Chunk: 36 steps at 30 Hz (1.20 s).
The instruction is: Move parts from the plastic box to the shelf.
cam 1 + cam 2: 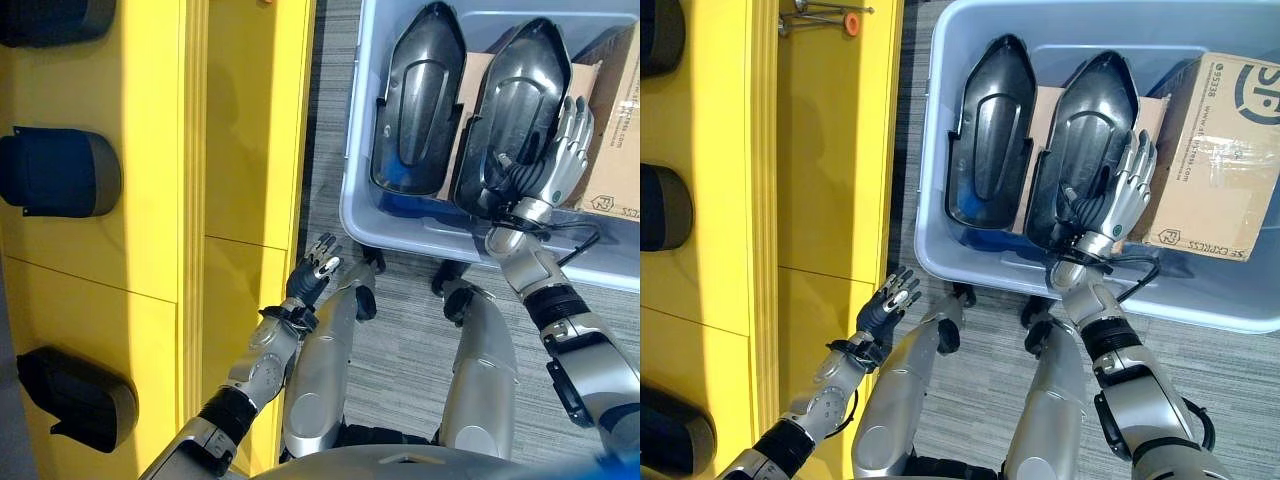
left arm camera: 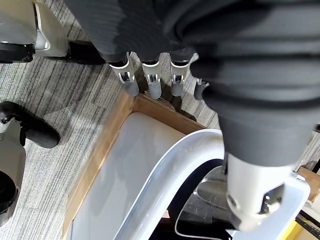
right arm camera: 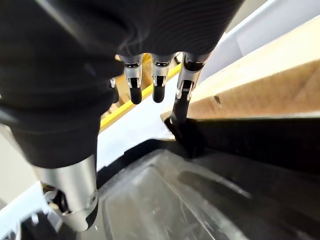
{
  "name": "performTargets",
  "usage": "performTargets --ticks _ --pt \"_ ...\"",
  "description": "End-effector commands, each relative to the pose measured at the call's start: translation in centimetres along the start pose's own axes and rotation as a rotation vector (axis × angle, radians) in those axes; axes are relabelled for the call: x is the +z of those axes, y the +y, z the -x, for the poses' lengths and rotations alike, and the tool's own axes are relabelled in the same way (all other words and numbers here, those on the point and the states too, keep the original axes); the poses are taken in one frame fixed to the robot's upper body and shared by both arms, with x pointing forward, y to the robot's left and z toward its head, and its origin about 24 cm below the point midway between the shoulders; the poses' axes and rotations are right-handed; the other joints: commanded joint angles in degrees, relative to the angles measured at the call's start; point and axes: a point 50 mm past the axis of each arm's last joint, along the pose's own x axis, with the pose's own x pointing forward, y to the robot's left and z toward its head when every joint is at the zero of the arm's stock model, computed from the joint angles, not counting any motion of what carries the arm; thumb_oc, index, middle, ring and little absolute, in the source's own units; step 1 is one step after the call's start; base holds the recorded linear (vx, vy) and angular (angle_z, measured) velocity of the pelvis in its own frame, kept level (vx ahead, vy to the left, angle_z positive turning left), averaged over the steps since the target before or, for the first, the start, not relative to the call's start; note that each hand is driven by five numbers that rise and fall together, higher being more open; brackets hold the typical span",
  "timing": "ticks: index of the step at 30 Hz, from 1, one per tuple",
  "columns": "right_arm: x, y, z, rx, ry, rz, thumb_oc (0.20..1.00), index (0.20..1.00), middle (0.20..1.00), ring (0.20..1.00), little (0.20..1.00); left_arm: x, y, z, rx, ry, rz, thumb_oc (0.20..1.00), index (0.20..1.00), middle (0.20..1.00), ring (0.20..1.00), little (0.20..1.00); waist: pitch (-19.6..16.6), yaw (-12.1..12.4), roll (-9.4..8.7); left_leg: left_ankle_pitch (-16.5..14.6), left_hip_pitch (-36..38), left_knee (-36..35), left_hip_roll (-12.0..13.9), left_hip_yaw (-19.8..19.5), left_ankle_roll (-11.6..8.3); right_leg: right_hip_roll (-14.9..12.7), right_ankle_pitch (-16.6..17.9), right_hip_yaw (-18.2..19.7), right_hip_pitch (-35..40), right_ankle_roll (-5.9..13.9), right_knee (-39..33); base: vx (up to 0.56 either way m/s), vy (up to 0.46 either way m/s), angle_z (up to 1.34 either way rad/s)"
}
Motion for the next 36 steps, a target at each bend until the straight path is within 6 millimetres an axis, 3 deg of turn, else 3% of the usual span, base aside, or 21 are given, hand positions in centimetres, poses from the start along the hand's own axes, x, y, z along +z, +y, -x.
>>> performTargets --ticks 1,7,14,18,19,23,25,28,36 --pt "0.1 -1.7 -1.6 -0.092 -0.041 -0.018 1.0 1.0 1.0 1.0 1.0 -0.9 -1.9 0.3 -0.058 -0.005 0.012 1.0 1.0 1.0 1.0 1.0 0.1 -1.0 4.03 -5.7 2.4 1.6 1.6 -2.0 -5.06 0.9 2.5 4.4 -0.6 6.02 -0.4 0.01 0.018 -0.12" --pt "-1.4 -1.6 -1.0 -0.096 0.096 -0.046 1.0 1.0 1.0 1.0 1.0 -0.9 -2.0 0.2 -0.065 -0.011 0.011 1.0 1.0 1.0 1.0 1.0 0.1 -1.2 4.23 -5.9 2.1 2.0 1.6 -1.7 -5.07 1.0 2.4 4.5 -1.0 5.79 -0.3 0.01 0.001 -0.04" --pt "-2.3 -0.2 0.2 0.074 0.182 -0.05 1.0 1.0 1.0 1.0 1.0 -0.9 -2.0 0.0 -0.061 -0.008 0.001 1.0 1.0 1.0 1.0 1.0 0.1 -1.3 4.11 -6.2 0.7 3.1 2.0 -1.8 -5.26 1.0 2.3 4.6 -2.3 5.47 0.1 0.0 0.0 0.0" --pt "-2.4 0.0 -0.3 0.102 0.093 0.057 1.0 1.0 1.0 1.0 1.0 -0.9 -1.8 -0.1 -0.056 0.006 0.012 1.0 1.0 1.0 1.0 1.0 0.1 -0.8 4.21 -6.6 -0.7 4.5 2.3 -2.1 -5.17 0.4 2.2 4.4 -3.4 5.33 1.0 0.0 -0.029 -0.01" --pt "-2.0 -0.3 -1.0 0.058 0.004 0.122 1.0 1.0 1.0 1.0 1.0 -1.0 -1.7 0.0 -0.06 0.015 0.006 1.0 1.0 1.0 1.0 1.0 0.1 -0.5 4.29 -6.7 -1.2 5.0 2.3 -2.3 -5.15 0.1 2.3 4.3 -3.8 5.38 1.3 0.0 0.0 0.0" --pt "-1.4 -0.7 -1.7 0.002 -0.076 0.158 1.0 1.0 1.0 1.0 1.0 -1.0 -1.7 0.0 -0.065 0.017 0.0 1.0 1.0 1.0 1.0 1.0 0.1 -0.3 4.38 -6.8 -1.4 5.3 2.4 -2.4 -5.05 0.0 2.4 4.2 -3.9 5.46 1.4 0.0 -0.005 0.01" --pt "0.1 -1.5 -3.1 -0.075 -0.208 0.174 1.0 1.0 1.0 1.0 1.0 -0.8 -1.6 0.1 -0.058 0.014 -0.001 1.0 1.0 1.0 1.0 1.0 0.1 -0.2 4.31 -7.0 -1.7 5.6 2.3 -2.5 -4.98 -0.2 2.4 4.3 -4.1 5.76 1.6 0.01 -0.022 0.04" --pt "0.9 -2.2 -3.6 -0.099 -0.245 0.185 1.0 1.0 1.0 1.0 1.0 -0.6 -1.6 0.3 -0.048 0.013 -0.029 1.0 1.0 1.0 1.0 1.0 0.1 -0.4 4.01 -7.1 -1.7 5.6 2.4 -2.5 -4.97 -0.1 2.3 4.5 -4.1 5.96 1.6 0.01 -0.002 0.03" --pt "0.1 -2.7 -3.6 -0.083 -0.226 0.224 1.0 1.0 1.0 1.0 1.0 0.2 -0.7 0.7 -0.013 -0.027 -0.028 1.0 1.0 1.0 1.0 1.0 0.1 -0.6 4.39 -7.1 -1.8 5.8 2.6 -2.2 -5.15 -0.1 2.1 4.9 -4.4 5.84 1.7 0.0 0.0 0.0"
